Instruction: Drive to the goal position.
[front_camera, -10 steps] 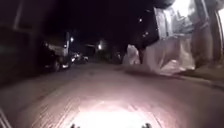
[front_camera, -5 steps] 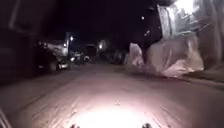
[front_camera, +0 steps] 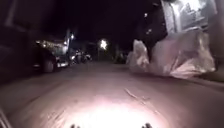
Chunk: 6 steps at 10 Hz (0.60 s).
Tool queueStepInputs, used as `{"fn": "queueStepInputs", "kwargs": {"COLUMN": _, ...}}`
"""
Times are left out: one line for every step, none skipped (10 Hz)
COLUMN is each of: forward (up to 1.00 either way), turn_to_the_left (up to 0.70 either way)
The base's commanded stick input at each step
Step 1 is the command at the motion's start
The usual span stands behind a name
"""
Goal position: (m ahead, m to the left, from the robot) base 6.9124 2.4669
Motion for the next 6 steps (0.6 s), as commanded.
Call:
{"fn": "queueStepInputs", "kwargs": {"forward": 0.85, "turn_to_the_left": 0.0}}
{"fn": "queueStepInputs", "kwargs": {"forward": 0.85, "turn_to_the_left": 0.0}}
{"fn": "queueStepInputs", "kwargs": {"forward": 0.85, "turn_to_the_left": 0.0}}
{"fn": "queueStepInputs", "kwargs": {"forward": 0.85, "turn_to_the_left": 0.0}}
{"fn": "queueStepInputs", "kwargs": {"forward": 0.85, "turn_to_the_left": 0.0}}
{"fn": "queueStepInputs", "kwargs": {"forward": 0.85, "turn_to_the_left": 0.0}}
